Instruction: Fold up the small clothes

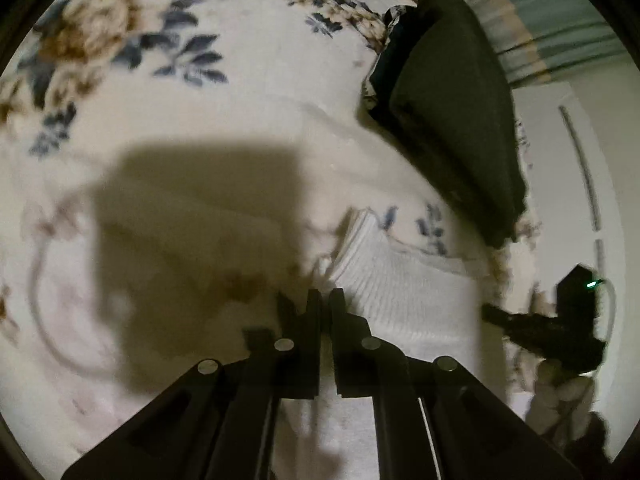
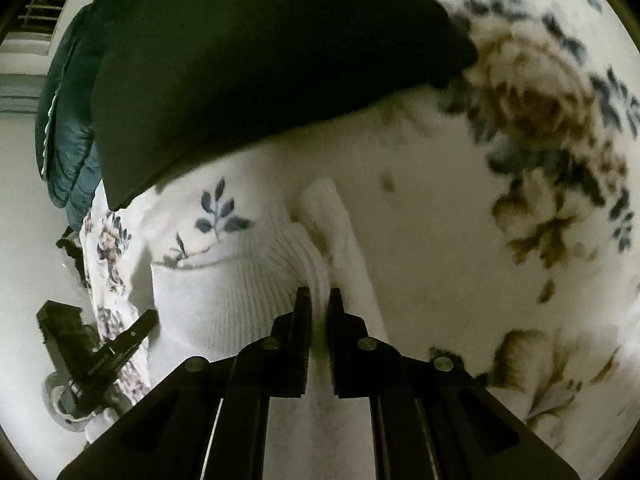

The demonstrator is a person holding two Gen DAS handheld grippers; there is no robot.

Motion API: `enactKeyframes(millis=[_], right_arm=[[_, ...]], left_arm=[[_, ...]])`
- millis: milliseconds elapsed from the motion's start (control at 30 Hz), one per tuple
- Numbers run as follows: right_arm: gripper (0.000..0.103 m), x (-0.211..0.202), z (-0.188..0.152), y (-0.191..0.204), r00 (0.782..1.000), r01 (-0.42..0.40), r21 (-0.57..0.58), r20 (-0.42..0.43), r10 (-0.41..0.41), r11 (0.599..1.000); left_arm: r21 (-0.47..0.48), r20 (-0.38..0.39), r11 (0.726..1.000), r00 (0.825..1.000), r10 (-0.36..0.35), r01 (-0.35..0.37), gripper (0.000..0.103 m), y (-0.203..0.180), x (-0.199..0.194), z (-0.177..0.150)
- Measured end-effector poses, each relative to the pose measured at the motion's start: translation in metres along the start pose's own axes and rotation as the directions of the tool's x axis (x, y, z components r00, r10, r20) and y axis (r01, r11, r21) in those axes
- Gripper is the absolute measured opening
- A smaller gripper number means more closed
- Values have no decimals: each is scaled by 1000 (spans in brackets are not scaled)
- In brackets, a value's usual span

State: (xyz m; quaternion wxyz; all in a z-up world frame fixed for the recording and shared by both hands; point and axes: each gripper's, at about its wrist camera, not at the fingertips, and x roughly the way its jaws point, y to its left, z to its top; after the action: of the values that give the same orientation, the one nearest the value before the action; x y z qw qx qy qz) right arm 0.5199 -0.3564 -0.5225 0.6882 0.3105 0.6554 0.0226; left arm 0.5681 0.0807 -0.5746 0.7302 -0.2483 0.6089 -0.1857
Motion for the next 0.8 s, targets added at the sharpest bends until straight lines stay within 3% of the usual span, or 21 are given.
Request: enactKeyframes(millis=[33,133,167,267,400,533,600,633,700,800], right_arm=[[14,-2,-3,-1,1000,-19,2,-12,19,1000],[37,-23,-26,-7,999,-43,-18,-22,42,999],[46,-33,-40,-11,999,-38,-36,-17,37,999],[51,-46,-85,-20,999,-31,-46,-41,30,998],[53,-43,-150,-31,991,-59,-41,-120,54,997],[56,-20,-196,-32,975,-99,-63,-207,84,993],[56,-5,-212,-32,972,-62,-104,-232,36,993],[54,-1,-217,-31,976,-28,-139,-220,-3,990],[17,1,-222,-29,982,4,-167,-187,-35,986],[8,-11,-223,-35,989,59,-158,-123,-79,986]], left_arm=[[-3,1,1000,1000,-24,24,6,0,-6,-4],[-10,16,998,998,-57,57,16,1,-32,-28],[-13,25,997,997,-69,70,24,1,-43,-41],[-31,24,995,995,-99,100,47,8,-67,-91],[-68,-32,992,994,-108,105,48,23,-74,-160],[-101,-64,990,992,-108,101,45,31,-56,-198],[-70,-40,996,997,-63,60,22,26,-53,-204],[-64,-36,997,998,-49,46,13,24,-52,-204],[-76,-7,997,999,-33,32,11,24,-58,-201],[-71,8,997,1000,-30,30,8,25,-71,-193]])
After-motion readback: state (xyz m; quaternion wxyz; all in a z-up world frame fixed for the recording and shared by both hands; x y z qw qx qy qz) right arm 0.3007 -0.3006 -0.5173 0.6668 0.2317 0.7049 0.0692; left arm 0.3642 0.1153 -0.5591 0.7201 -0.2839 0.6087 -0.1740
